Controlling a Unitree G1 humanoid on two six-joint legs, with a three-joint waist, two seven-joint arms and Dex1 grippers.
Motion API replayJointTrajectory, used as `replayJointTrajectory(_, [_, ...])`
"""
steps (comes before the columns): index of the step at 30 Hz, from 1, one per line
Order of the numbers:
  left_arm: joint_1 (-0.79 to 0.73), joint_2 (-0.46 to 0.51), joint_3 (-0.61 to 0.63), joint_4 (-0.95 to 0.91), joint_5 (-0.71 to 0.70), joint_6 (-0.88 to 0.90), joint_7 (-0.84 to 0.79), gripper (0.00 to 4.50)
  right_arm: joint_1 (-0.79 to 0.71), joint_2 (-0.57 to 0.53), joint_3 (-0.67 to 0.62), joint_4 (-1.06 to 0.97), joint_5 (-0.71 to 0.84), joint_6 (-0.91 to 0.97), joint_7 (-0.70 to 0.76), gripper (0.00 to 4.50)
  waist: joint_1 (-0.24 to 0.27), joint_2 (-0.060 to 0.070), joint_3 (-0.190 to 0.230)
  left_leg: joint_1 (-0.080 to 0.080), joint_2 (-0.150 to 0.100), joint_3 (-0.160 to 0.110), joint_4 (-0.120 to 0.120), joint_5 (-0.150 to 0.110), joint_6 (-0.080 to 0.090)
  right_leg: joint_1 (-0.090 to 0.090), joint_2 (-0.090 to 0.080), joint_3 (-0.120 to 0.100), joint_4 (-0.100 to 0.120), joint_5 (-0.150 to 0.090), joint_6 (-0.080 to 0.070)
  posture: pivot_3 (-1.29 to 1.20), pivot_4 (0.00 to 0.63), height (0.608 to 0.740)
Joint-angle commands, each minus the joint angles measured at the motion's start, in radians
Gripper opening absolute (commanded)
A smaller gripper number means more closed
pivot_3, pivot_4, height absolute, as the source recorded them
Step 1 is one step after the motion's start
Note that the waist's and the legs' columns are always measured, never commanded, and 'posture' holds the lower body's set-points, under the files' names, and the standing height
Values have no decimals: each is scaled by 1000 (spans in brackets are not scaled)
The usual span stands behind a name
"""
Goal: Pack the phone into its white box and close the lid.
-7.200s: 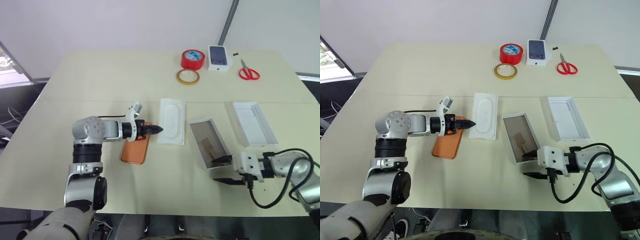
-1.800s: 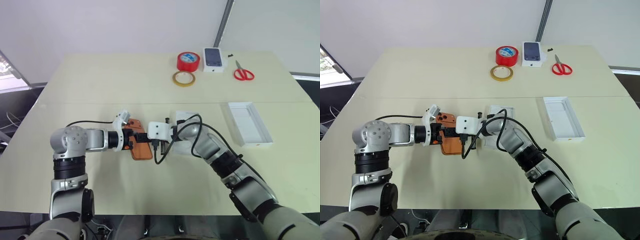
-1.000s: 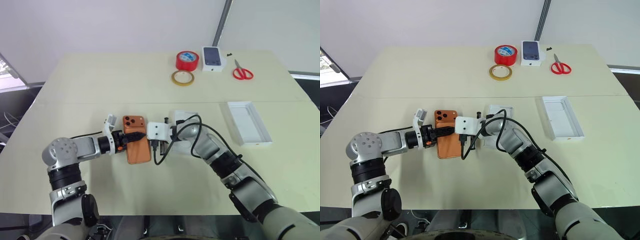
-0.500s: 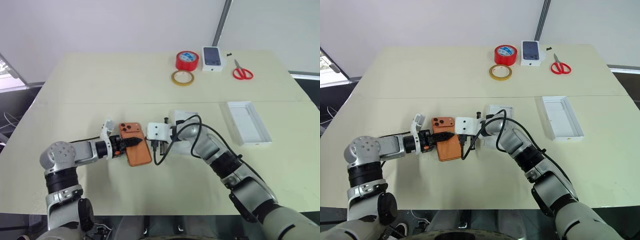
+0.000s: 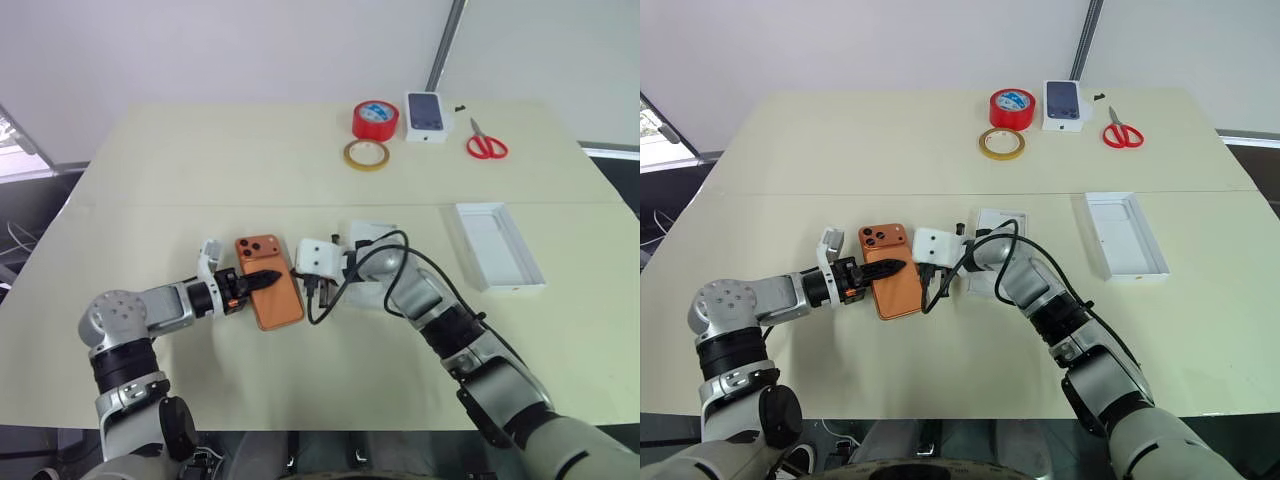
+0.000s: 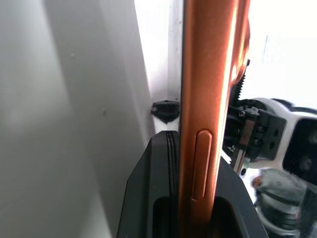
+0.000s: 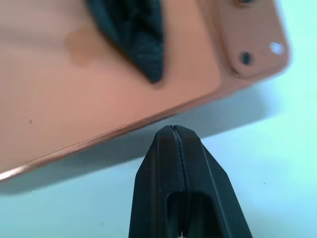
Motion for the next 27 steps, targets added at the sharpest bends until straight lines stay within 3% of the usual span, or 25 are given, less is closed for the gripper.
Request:
replayJointTrajectory(1, [51,-2,-26,-117,-44,-114,-66,0,38,-43,-182,-224,321,173,156,602,1,0,0,-5,0,0,0,0,0,-4,0,0,0,0,0,0,150,740])
replayJointTrajectory(2, [69,-1,-45,-141,-43,-144,-80,0,68,-84,-188,-268,348,180,197,806,2,0,0,-5,0,0,0,0,0,-4,0,0,0,0,0,0,150,740])
replayJointTrajectory(8, [86,49,-125,-99,-58,-163,-168,0,219,-285,-177,-374,295,66,228,3763,7,0,1,-8,0,-1,0,-2,3,-4,0,-1,-6,0,0,0,150,740])
replayJointTrajectory(17, [82,122,-246,-66,-32,-289,-279,0,403,-450,-194,-427,213,-123,189,3763,6,0,5,-7,0,-1,0,-2,3,-4,0,0,-3,0,-1,0,150,740])
replayJointTrajectory(21, [64,124,-258,-37,-30,-304,-282,0,445,-474,-206,-414,200,-168,162,2506,10,-1,6,-7,0,-1,1,-2,4,-4,0,-1,-4,0,-1,0,150,740])
replayJointTrajectory(27, [49,131,-281,-32,-36,-302,-284,0,453,-463,-210,-415,205,-166,116,2506,10,-2,6,-7,0,-1,1,-1,2,-4,0,-1,-4,0,-1,0,150,740])
